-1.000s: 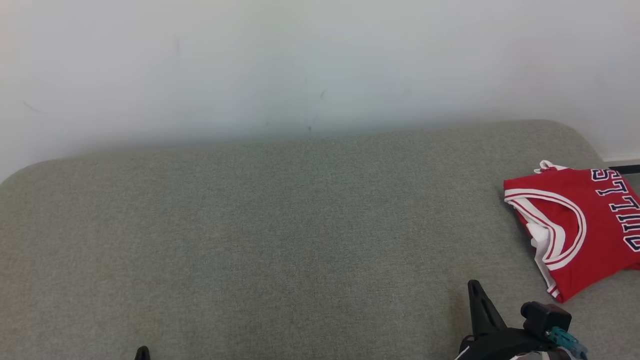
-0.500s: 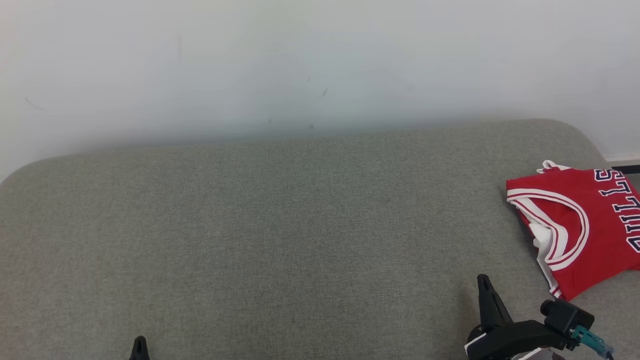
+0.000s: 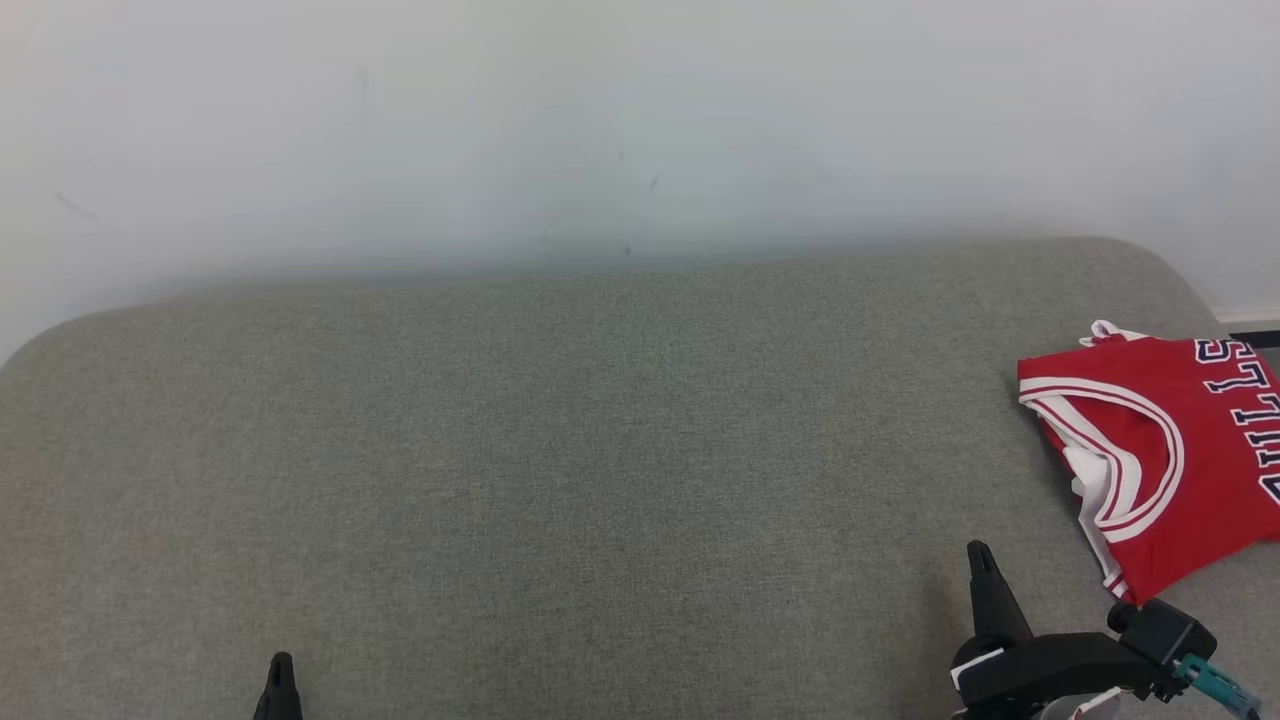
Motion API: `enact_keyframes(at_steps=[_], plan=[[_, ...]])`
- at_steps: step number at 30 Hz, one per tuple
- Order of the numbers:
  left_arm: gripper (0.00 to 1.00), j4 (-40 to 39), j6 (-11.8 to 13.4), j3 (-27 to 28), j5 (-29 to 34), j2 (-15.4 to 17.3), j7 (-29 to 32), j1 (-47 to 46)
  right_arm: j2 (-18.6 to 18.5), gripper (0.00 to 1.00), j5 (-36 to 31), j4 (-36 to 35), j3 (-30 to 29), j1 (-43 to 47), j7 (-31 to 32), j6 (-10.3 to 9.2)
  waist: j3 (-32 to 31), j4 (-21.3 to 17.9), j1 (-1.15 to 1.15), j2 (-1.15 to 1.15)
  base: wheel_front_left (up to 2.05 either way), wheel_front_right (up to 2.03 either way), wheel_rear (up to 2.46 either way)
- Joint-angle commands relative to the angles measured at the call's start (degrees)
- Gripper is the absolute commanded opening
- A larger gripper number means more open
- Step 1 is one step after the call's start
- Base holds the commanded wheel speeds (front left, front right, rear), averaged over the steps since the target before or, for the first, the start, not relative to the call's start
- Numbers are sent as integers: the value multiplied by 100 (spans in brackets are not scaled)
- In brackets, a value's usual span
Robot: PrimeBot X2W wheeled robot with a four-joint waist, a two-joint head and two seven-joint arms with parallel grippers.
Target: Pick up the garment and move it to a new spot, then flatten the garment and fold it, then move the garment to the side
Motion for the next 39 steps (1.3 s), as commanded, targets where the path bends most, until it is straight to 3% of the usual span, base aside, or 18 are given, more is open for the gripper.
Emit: enact_keyframes(at_steps=[1, 39], plan=[[0, -112, -26, 18, -276, 31, 59, -163, 4, 0, 271, -137, -27, -47, 59, -4, 4, 5, -1, 0, 0, 0, 0], [0, -346, -167, 62, -2727, 40, 687, -415, 9, 0, 2671, -620, -224, 39, 693, -8, 63, 89, -1, 0, 0, 0, 0]])
